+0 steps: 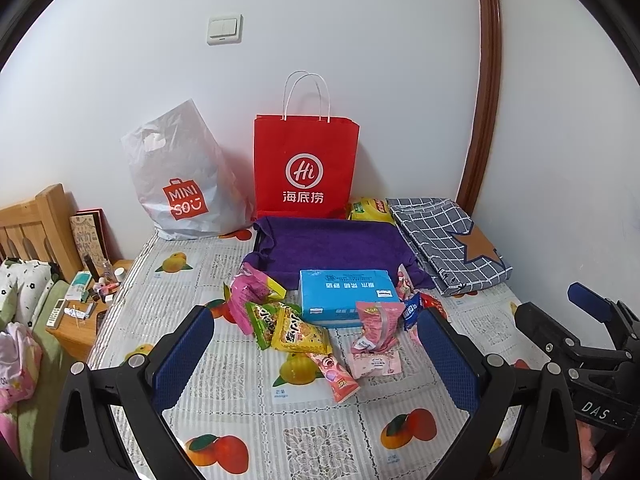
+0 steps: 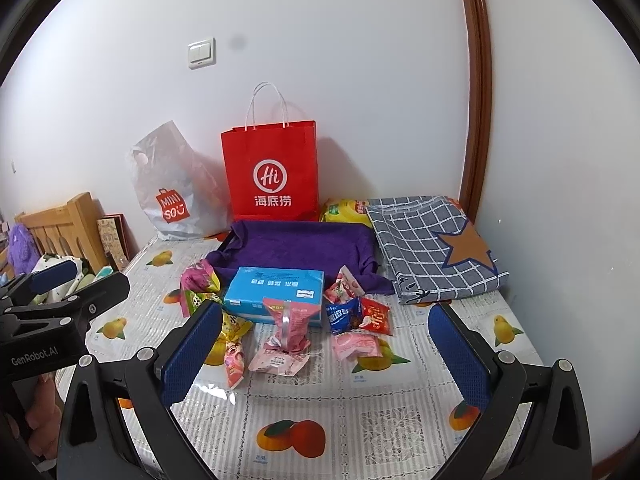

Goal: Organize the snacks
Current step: 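Move the right tool to the pink pastry packet while the left tool approaches the pink candy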

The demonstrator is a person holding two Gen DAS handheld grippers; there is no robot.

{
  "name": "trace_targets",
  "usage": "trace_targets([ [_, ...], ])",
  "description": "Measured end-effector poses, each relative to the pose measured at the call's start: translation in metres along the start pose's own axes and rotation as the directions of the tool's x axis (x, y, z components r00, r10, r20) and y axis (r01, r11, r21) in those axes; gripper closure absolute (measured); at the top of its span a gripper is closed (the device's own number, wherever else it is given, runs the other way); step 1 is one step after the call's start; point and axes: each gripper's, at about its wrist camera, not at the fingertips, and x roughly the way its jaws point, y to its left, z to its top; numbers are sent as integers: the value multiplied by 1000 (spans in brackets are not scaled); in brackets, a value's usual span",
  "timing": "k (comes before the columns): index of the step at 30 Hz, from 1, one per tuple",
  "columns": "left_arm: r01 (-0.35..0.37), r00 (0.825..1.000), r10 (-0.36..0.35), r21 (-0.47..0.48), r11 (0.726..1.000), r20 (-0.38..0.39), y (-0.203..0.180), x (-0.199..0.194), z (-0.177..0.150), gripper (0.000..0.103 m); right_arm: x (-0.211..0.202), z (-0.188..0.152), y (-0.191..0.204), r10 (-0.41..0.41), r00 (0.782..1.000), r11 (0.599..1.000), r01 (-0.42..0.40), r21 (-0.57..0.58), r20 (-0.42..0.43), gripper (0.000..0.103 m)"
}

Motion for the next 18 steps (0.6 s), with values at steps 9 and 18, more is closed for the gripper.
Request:
trace_targets([
  [9,9,1000,-9,1,1000,-23,6,18,1,1,15,0,6,23,1000,1000,-23,-16,0,1],
  [18,-17,995,15,-19,1000,-99,33,69,1,1,70,-2,-2,-6,998,1000,6,-10,-60,1],
])
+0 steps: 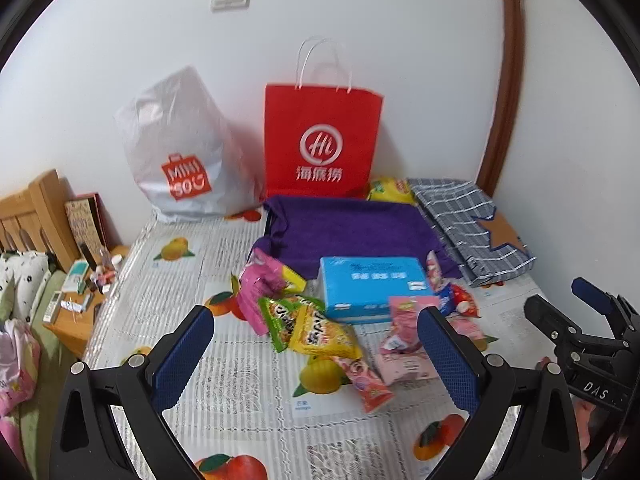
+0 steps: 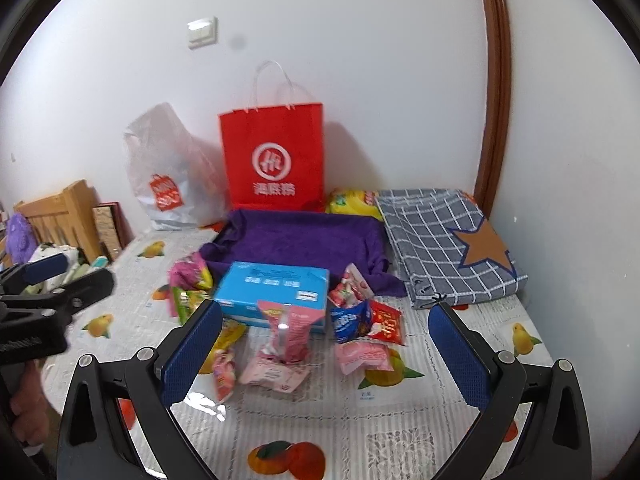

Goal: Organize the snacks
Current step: 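Move the right tool to the pink pastry packet while the left tool approaches the pink candy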

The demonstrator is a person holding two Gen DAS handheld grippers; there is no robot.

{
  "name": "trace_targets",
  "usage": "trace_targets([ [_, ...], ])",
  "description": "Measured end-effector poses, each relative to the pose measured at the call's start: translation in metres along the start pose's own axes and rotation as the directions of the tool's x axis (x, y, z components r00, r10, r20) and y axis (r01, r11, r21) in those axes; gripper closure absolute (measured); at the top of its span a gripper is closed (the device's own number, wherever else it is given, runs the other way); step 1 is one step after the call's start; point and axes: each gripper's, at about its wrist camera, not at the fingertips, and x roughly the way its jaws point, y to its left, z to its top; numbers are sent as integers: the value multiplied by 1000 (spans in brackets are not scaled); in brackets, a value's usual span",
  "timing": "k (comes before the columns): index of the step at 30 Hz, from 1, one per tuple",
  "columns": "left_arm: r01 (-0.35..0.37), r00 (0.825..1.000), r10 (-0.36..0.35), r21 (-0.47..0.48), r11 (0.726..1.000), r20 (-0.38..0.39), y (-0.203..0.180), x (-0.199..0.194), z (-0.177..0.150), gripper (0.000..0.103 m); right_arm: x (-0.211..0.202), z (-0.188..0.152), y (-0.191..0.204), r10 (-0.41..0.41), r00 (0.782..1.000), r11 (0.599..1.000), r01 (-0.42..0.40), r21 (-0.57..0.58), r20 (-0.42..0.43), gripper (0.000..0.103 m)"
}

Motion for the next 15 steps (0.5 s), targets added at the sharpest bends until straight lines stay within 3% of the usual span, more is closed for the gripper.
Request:
trace_targets([
  [9,-29,990,22,-46,999,-141,31,78,-19,5,74,-30,-42,-47,987,998,52,28,-153,4],
  [13,-24,983,9,-76,997,-183,43,101,-29,5,108,-46,-61,-34,969,995,55,78,-244,18],
  [15,-21,978,1,-89,996,-209,48,112,-32,5,123,-54,-67,-16,959,994,45,98,-283,20],
])
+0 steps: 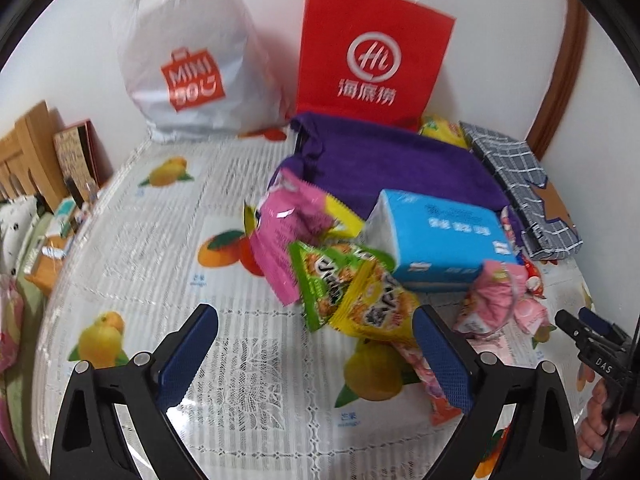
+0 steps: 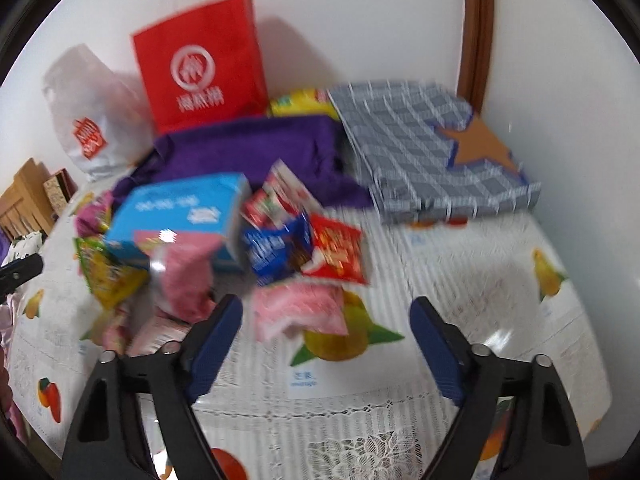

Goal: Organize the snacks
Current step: 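Move the right tool to the pink pastry packet while the left tool approaches the pink candy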

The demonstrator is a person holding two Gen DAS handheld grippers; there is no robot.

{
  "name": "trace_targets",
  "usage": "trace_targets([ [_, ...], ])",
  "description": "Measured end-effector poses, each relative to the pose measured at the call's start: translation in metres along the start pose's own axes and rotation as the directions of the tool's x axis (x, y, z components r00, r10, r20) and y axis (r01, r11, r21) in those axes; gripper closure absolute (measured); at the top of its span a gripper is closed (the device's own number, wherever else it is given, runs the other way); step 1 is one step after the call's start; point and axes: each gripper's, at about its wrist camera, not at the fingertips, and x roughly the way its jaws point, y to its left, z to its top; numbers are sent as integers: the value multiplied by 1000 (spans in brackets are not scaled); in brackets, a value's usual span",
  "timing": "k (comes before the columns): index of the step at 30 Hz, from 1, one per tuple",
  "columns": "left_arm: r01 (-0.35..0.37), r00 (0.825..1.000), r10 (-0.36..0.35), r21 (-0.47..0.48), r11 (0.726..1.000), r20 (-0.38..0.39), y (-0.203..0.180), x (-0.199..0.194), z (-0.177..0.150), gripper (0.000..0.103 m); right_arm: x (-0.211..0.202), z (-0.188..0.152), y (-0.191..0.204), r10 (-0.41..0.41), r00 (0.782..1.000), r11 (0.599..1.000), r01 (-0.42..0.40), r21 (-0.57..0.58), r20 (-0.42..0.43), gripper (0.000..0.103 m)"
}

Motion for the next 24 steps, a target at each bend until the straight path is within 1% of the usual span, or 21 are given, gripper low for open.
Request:
trace_targets([
  [3,2,1000,-3,-11,1000,-28,6,11,0,5,18,-1,0,23,999,1000,-23,8,-32,20],
  [7,20,999,-20,-9,1000,-38,7,13,-2,5,36,2,5,48,997,999,-48,0,-64,21],
  [9,15,999,-15,0,1000,-37,6,14,-1,5,48,4,8,42,995,999,-42,-3,-88,21],
  [13,13,999,-13,4,1000,-47,9,16,-1,5,64,3,12,34,992,999,-35,-7,-122,26],
  [16,5,999,-5,6,1000,-39,11,16,0,5,65,0,16,12,995,999,-16,-46,-102,26],
  [18,8,999,-8,-1,1000,-37,14,18,3,5,64,-2,20,-3,997,998,-3,-69,-80,32],
  [20,13,999,-13,-9,1000,-38,14,21,6,5,61,-4,21,11,998,997,-16,-82,-67,49],
  [22,5,999,-5,-12,1000,-40,14,24,9,5,58,-5,21,20,998,996,-26,-85,-67,58],
  [23,-1,999,0,-13,1000,-38,14,26,11,5,57,-6,20,22,997,996,-28,-83,-68,65],
  [24,-5,999,5,-15,1000,-33,15,28,14,5,55,-7,18,25,997,996,-30,-80,-68,68],
])
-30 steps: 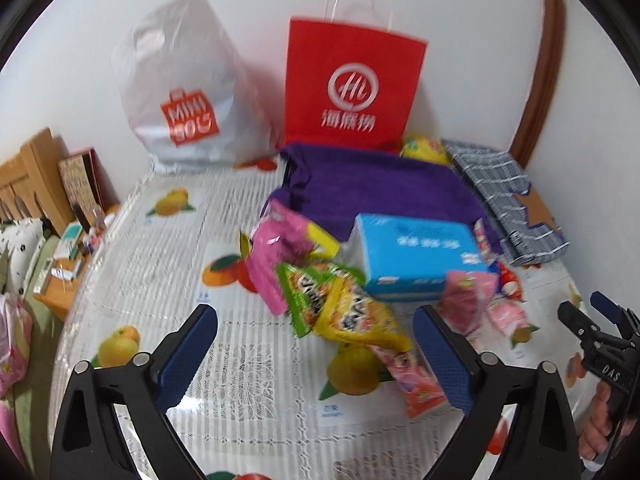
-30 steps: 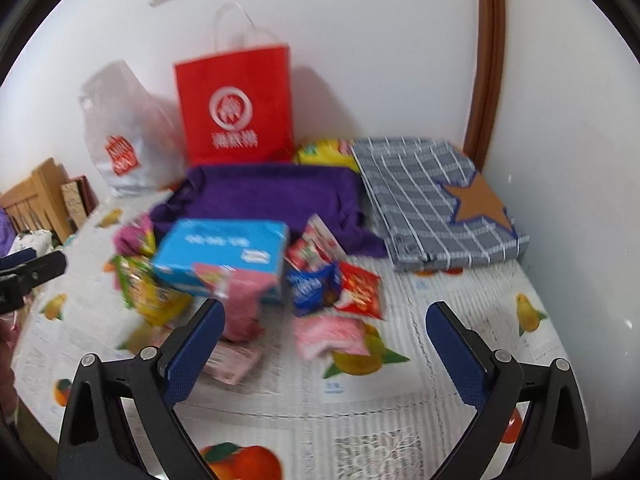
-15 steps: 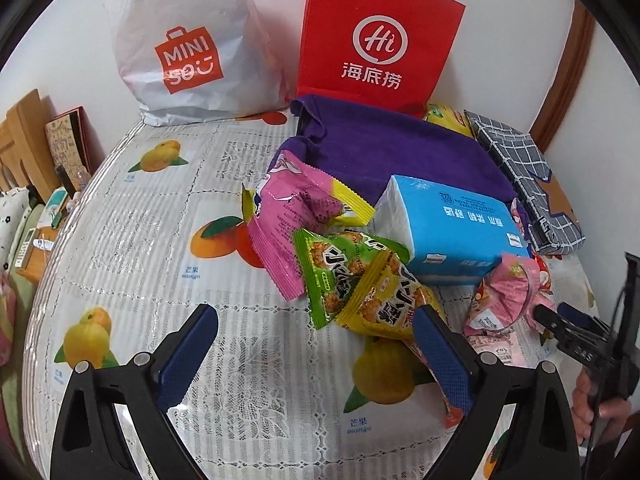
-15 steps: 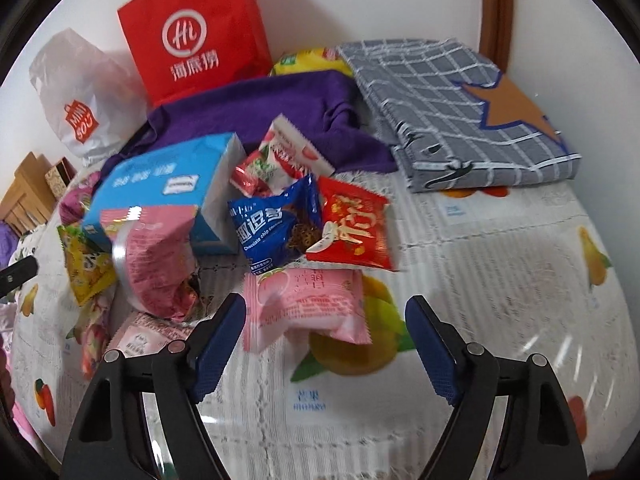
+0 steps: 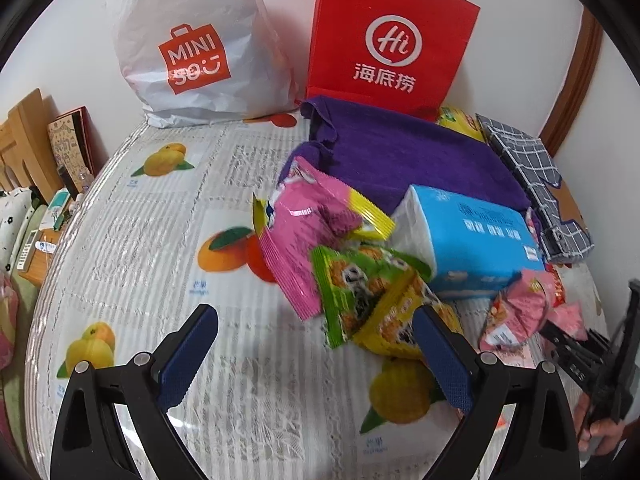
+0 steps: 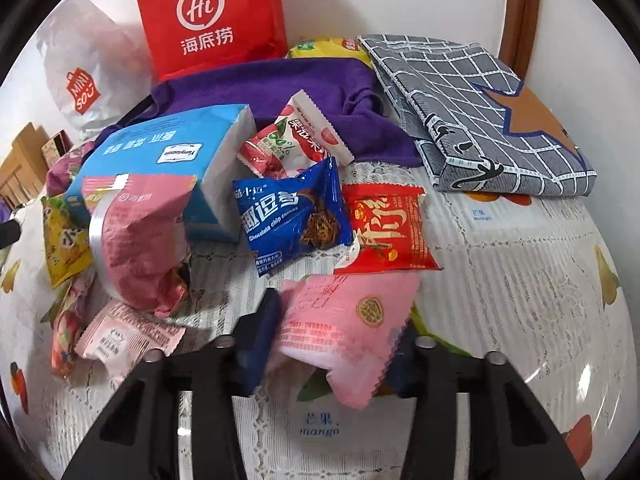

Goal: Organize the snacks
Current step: 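Move the right tool to the pink pastry packet while the left tool approaches the pink candy, then close the right tool on the pink pastry packet while the left tool grasps the pink candy wrapper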

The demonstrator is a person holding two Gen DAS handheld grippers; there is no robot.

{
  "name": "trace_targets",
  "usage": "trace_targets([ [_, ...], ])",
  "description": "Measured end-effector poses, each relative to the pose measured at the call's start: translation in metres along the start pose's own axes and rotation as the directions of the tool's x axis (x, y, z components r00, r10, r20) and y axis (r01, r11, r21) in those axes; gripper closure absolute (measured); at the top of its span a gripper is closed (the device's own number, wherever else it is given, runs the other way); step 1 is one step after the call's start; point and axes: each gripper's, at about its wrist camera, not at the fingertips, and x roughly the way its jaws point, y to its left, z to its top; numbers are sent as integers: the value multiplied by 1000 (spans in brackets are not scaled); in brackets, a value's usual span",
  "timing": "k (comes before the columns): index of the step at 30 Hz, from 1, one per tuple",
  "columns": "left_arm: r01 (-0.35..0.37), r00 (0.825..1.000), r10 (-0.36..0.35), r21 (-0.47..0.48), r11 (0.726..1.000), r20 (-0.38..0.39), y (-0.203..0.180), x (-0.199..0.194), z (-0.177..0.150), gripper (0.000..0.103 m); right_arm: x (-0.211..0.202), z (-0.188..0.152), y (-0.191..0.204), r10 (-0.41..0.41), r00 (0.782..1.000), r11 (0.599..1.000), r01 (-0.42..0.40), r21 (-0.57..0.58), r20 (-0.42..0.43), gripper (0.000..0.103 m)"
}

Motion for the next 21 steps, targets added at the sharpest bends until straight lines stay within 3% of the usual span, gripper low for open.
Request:
trace_targets([
  [9,-111,994,110,42,993,11,5,27,35,6,-12,-11,-12,34,999,999,-34,23,6,71],
  [16,-104,994,108,107,989,-27,6,54,50,8,-19,-13,-17,36,999,999,-36,39,7,71],
  [21,-49,996,57,121,991,-69,2,69,51,29,-22,-10,-17,29,1000,998,-30,58,8,72],
])
